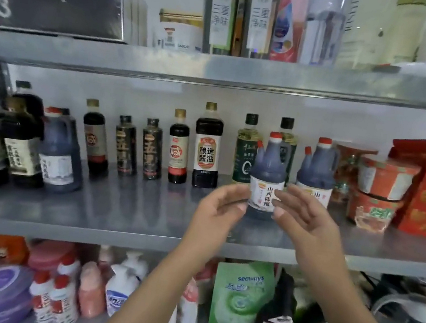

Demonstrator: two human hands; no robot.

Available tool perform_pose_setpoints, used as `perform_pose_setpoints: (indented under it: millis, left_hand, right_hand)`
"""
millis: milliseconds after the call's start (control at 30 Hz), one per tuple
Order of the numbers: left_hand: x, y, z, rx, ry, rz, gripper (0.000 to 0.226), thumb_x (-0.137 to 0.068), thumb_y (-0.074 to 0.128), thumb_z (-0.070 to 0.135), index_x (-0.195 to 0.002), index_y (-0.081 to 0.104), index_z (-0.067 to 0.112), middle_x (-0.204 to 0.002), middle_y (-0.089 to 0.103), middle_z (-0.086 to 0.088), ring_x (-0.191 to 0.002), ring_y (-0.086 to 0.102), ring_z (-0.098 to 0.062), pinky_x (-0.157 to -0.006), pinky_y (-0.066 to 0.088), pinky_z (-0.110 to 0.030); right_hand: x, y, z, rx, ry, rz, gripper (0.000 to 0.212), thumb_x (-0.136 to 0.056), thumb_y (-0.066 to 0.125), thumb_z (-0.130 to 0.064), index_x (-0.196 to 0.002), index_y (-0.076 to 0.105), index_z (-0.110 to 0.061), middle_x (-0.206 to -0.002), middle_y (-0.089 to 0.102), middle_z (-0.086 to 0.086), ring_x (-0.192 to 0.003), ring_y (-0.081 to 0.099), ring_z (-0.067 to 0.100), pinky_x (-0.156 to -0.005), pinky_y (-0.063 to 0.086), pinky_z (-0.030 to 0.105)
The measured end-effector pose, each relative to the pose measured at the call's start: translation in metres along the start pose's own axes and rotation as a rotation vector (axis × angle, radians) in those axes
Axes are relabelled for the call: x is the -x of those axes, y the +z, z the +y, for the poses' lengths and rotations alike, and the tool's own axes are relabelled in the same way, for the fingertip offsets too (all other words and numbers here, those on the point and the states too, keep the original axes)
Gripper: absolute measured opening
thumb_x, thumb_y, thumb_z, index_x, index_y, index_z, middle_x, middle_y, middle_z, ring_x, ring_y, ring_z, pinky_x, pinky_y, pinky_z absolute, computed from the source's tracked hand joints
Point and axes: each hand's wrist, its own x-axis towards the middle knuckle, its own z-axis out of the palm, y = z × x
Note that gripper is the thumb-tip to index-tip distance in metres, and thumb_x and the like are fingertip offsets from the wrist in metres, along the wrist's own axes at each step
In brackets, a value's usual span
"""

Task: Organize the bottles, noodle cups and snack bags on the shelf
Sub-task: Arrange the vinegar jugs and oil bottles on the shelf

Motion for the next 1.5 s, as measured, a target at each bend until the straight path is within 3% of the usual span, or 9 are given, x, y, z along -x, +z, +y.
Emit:
perform_pose_setpoints:
  millis: [233,500,733,933,1033,1133,1367,1433,1500]
  left_hand:
    - [-0.015,-0.042,-0.013,0.007,-0.06,-0.026,0.033,-0.095,0.056,-0.008,-0.118,0.062,0.015,-0.117,0.07,-0.002,-0.109,0.065,-0.008,-0.09,0.051,-0.013]
    - [-0.064,-0.041,-0.018,-0.039,-0.152,-0.03,0.041,-0.091,0.062,-0.008,-0.127,0.055,0.01,-0.12,0.065,-0.006,-0.104,0.062,-0.01,-0.087,0.052,-0.013]
    - [-0.114,-0.022,-0.029,-0.113,-0.186,-0.088,0.068,-0.089,0.072,0.002,-0.148,0.04,0.01,-0.138,0.058,-0.011,-0.118,0.059,-0.018,-0.088,0.05,-0.016]
    - [-0.141,-0.013,-0.05,-0.081,-0.231,-0.144,0.077,-0.088,0.075,0.011,-0.153,0.032,0.012,-0.148,0.049,-0.016,-0.132,0.052,-0.024,-0.101,0.046,-0.029]
    - [-0.144,-0.027,-0.059,-0.051,-0.239,-0.169,0.079,-0.087,0.076,0.009,-0.153,0.033,0.011,-0.147,0.049,-0.019,-0.128,0.056,-0.024,-0.106,0.047,-0.036]
    - [-0.145,-0.049,-0.059,-0.047,-0.21,-0.193,0.074,-0.087,0.076,0.011,-0.15,0.036,0.01,-0.145,0.052,-0.014,-0.108,0.058,-0.007,-0.096,0.048,-0.024]
    - [-0.142,-0.126,-0.046,-0.139,-0.131,-0.195,0.077,-0.079,0.084,0.021,-0.145,0.045,0.013,-0.137,0.06,0.0,-0.125,0.057,-0.015,-0.107,0.048,-0.035]
    - [-0.139,-0.159,-0.043,-0.198,-0.106,-0.17,0.075,-0.074,0.088,0.019,-0.138,0.047,0.016,-0.125,0.063,0.008,-0.115,0.06,-0.009,-0.097,0.051,-0.024]
    - [-0.137,-0.191,-0.042,-0.207,-0.082,-0.147,0.072,-0.073,0.089,0.013,-0.13,0.046,0.027,-0.111,0.062,0.018,-0.101,0.061,0.003,-0.085,0.051,-0.012]
  right_hand:
    - [-0.022,0.029,0.014,0.086,0.047,0.104,0.044,-0.091,0.069,-0.008,-0.131,0.055,-0.023,-0.125,0.066,-0.004,-0.109,0.064,0.001,-0.084,0.052,0.014]
    - [-0.077,0.025,0.042,0.184,0.139,0.244,0.069,-0.09,0.073,-0.014,-0.149,0.038,-0.011,-0.146,0.049,0.009,-0.135,0.047,0.023,-0.114,0.038,0.041]
    - [-0.116,0.029,0.073,0.193,0.176,0.165,0.096,-0.084,0.077,-0.007,-0.157,0.013,-0.009,-0.154,0.04,0.009,-0.135,0.043,0.015,-0.102,0.039,0.03]
    - [-0.137,0.035,0.096,0.356,0.109,0.167,0.096,-0.076,0.083,-0.004,-0.152,0.024,-0.008,-0.135,0.043,-0.003,-0.121,0.046,0.013,-0.083,0.036,-0.001]
    - [-0.138,0.036,0.102,0.411,0.107,0.202,0.102,-0.069,0.089,-0.013,-0.151,0.027,-0.014,-0.146,0.047,0.003,-0.127,0.048,0.019,-0.104,0.041,0.026]
    - [-0.135,0.049,0.097,0.445,0.116,0.229,0.104,-0.065,0.091,-0.018,-0.149,0.03,-0.016,-0.147,0.049,0.008,-0.131,0.05,0.032,-0.11,0.041,0.047]
    - [-0.112,0.16,0.087,0.268,0.031,0.143,0.089,-0.071,0.086,-0.006,-0.144,0.036,-0.017,-0.122,0.054,-0.009,-0.104,0.056,0.007,-0.082,0.046,0.017]
    - [-0.111,0.201,0.09,0.248,0.032,0.068,0.085,-0.072,0.084,-0.002,-0.139,0.035,-0.023,-0.116,0.056,-0.014,-0.097,0.057,-0.006,-0.077,0.047,0.006]
    - [-0.112,0.239,0.093,0.232,0.033,0.014,0.085,-0.072,0.085,-0.007,-0.14,0.036,-0.021,-0.121,0.061,-0.012,-0.102,0.061,-0.004,-0.089,0.052,0.016]
